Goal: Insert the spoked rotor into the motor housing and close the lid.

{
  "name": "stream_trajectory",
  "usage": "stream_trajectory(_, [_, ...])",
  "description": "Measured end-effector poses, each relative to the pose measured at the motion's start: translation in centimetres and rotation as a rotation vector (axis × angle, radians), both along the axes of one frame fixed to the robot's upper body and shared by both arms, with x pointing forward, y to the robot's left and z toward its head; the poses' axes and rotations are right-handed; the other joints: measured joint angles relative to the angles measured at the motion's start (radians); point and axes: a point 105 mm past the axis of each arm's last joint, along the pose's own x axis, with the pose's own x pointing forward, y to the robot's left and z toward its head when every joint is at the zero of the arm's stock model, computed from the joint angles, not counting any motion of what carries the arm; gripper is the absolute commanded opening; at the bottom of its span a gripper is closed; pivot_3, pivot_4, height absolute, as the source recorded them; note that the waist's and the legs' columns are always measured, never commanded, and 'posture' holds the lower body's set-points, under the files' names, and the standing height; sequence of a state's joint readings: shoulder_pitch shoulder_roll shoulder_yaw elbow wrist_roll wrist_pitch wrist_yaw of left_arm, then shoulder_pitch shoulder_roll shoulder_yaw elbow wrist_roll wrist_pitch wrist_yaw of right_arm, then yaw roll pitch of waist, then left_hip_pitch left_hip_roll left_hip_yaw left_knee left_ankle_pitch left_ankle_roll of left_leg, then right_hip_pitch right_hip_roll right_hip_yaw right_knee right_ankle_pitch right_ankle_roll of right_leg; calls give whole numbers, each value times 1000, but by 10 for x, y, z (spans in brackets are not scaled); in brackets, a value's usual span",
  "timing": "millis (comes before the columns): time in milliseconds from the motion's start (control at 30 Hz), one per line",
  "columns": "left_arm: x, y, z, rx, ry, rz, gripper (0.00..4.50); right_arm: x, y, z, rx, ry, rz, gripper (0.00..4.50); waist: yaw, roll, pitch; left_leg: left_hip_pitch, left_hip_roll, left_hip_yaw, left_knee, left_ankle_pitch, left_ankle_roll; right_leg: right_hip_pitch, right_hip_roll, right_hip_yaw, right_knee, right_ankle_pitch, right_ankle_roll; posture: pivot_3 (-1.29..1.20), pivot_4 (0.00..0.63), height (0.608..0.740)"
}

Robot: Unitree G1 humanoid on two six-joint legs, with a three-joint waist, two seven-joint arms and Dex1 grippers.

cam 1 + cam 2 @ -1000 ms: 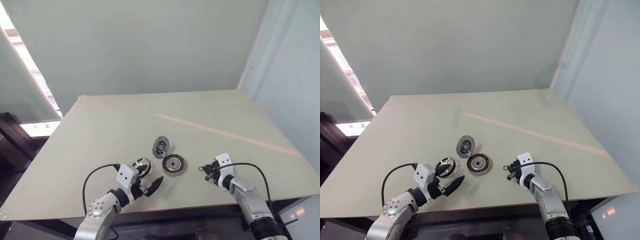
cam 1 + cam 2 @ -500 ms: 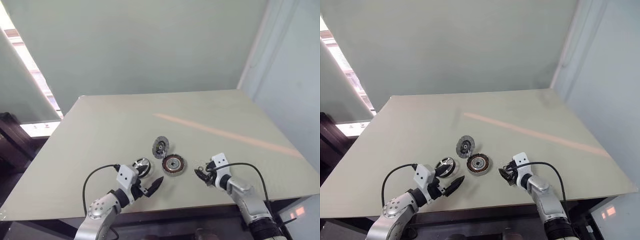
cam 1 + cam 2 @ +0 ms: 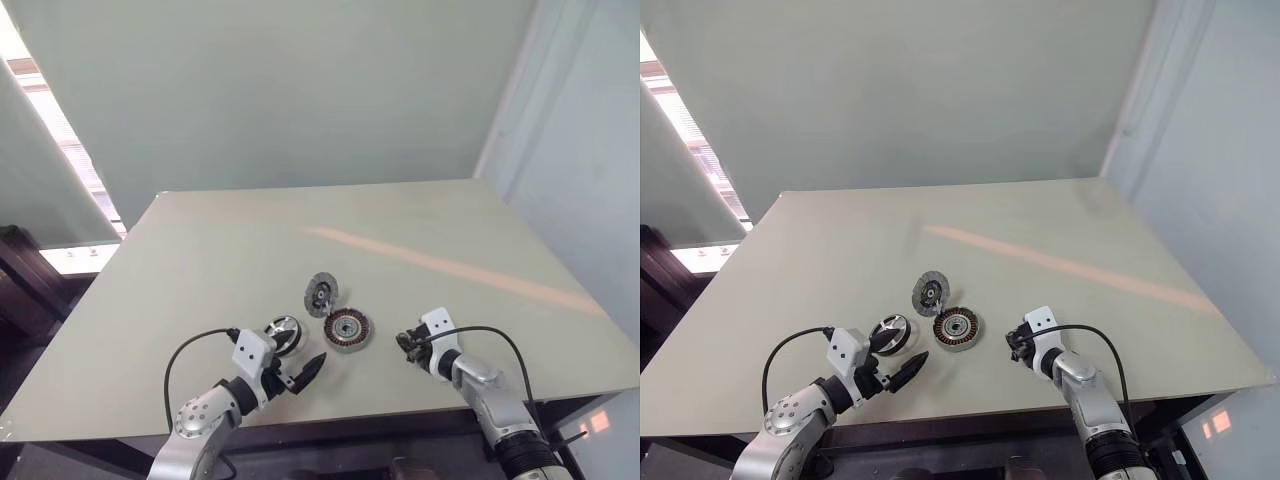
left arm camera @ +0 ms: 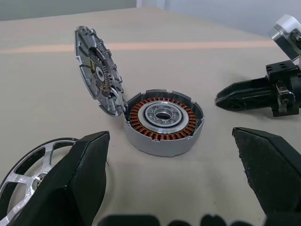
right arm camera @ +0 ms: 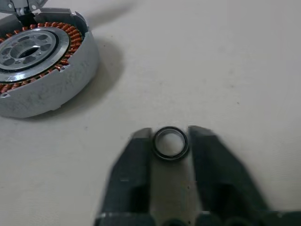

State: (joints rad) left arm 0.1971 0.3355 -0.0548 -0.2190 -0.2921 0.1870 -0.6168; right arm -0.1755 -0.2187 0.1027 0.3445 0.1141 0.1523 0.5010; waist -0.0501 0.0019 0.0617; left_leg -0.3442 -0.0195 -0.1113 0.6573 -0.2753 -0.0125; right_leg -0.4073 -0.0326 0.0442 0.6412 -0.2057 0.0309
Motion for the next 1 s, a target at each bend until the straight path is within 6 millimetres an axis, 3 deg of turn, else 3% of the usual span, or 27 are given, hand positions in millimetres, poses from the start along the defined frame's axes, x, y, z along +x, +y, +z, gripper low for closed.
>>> stream_trajectory(333, [2,0,1,1,-6,3,4500,1,0,2,6,-9,-9,703,0,0,0,0,0,0,1,0,0,0,0,0,0,0,0,0,0,740])
stream_trajectory(467, [2,0,2,1,-8,2,4500,5,7,18,21,-66,7,703,0,0,0,0,0,0,0,0,0,0,0,0,0,0,0,0,0,740])
stream_trajectory(667, [3,1,2,3,-10,6,4500,9,37,44,56,-127,90,703,0,0,0,0,0,0,0,0,0,0,0,0,0,0,0,0,0,740])
stream_trajectory(1000, [1,13,0,21,0,45,4500,11,81,58,76,-125,183,703,0,0,0,0,0,0,0,0,0,-1,0,0,0,0,0,0,0,740])
